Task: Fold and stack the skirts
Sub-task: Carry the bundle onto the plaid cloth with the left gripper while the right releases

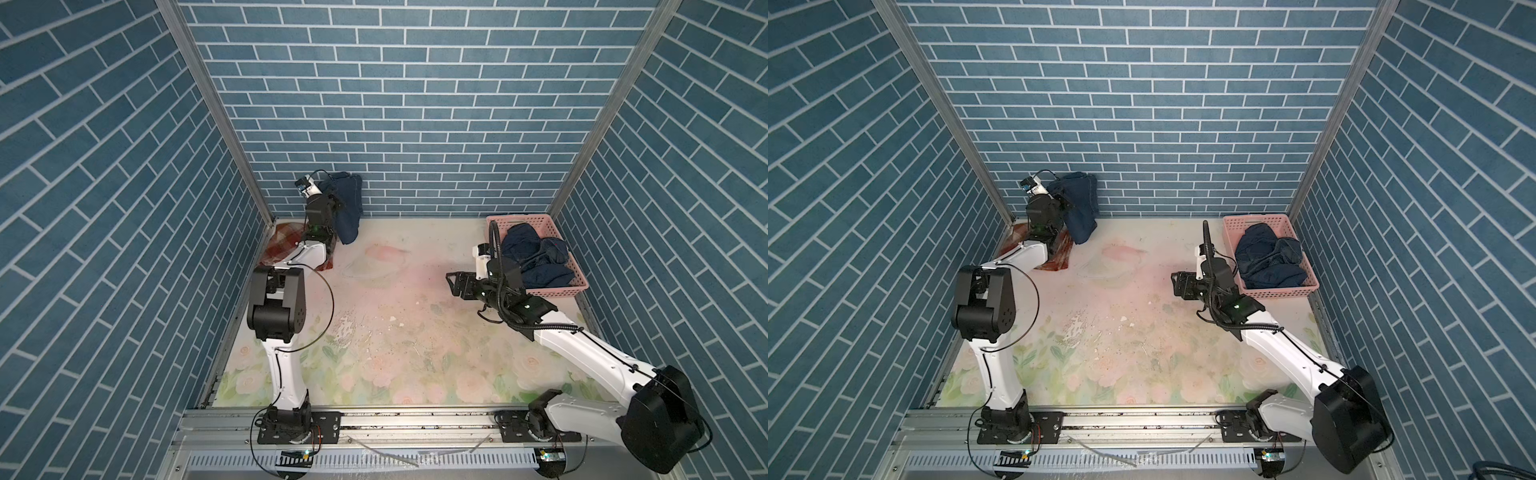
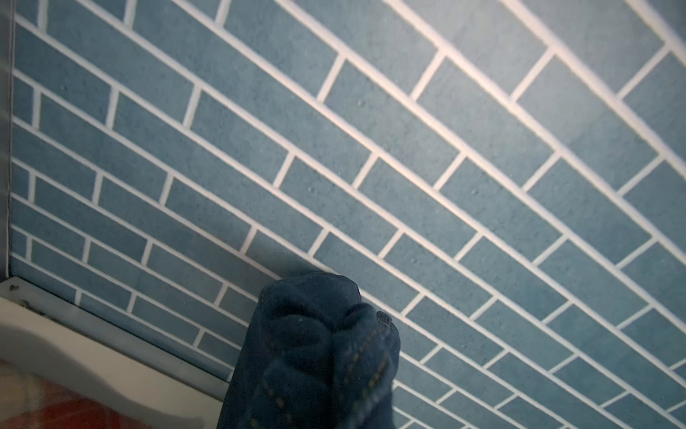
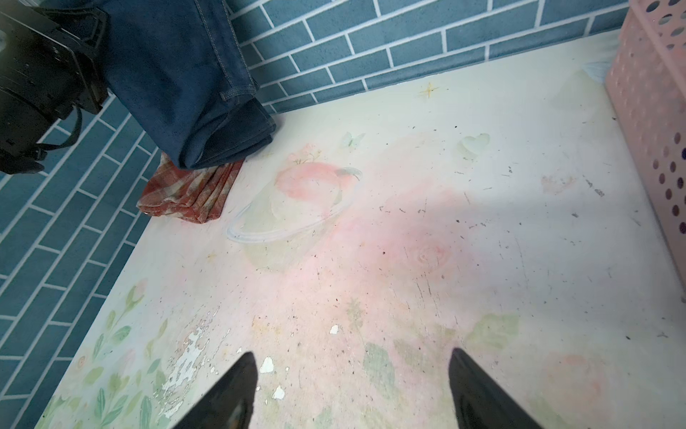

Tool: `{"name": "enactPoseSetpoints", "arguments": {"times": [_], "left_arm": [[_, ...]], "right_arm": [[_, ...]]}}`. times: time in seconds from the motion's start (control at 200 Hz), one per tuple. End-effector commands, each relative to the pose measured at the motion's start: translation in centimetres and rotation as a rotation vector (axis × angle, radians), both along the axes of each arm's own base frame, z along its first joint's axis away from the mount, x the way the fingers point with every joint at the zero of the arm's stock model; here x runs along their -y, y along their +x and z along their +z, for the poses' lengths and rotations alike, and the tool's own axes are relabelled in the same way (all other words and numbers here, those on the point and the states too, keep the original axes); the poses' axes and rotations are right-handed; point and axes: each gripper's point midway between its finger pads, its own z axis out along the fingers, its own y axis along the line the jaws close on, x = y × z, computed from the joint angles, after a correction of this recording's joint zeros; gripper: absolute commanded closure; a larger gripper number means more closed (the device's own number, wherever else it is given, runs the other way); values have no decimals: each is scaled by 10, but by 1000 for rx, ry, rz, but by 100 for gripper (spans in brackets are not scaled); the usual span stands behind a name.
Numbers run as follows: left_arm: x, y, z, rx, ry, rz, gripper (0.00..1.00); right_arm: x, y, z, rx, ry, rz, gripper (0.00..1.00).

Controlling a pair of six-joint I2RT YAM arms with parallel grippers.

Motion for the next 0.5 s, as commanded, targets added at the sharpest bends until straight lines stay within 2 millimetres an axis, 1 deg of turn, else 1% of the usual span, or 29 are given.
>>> {"name": "enactPoseSetpoints", "arguments": {"times": [0.0, 0.105, 0.19, 0.37, 0.42, 0.495], "left_arm": [[-21, -3, 52, 161, -28, 24, 100], [-48, -11, 45, 166, -51, 76, 100], [-75, -18, 25, 132, -67, 124, 100], [-146, -43, -37, 60, -146, 263, 100], [-163, -50, -53, 39, -151, 298, 100], [-187, -61, -83, 6, -191, 347, 100]], "right_arm": [[2, -2, -6, 2, -35, 6, 21], [3, -3, -6, 5, -36, 2, 21], [3, -4, -6, 5, -35, 5, 21], [1, -4, -6, 4, -30, 13, 21], [0, -4, -6, 2, -28, 15, 21], [-1, -4, -7, 0, -27, 18, 21]]}}
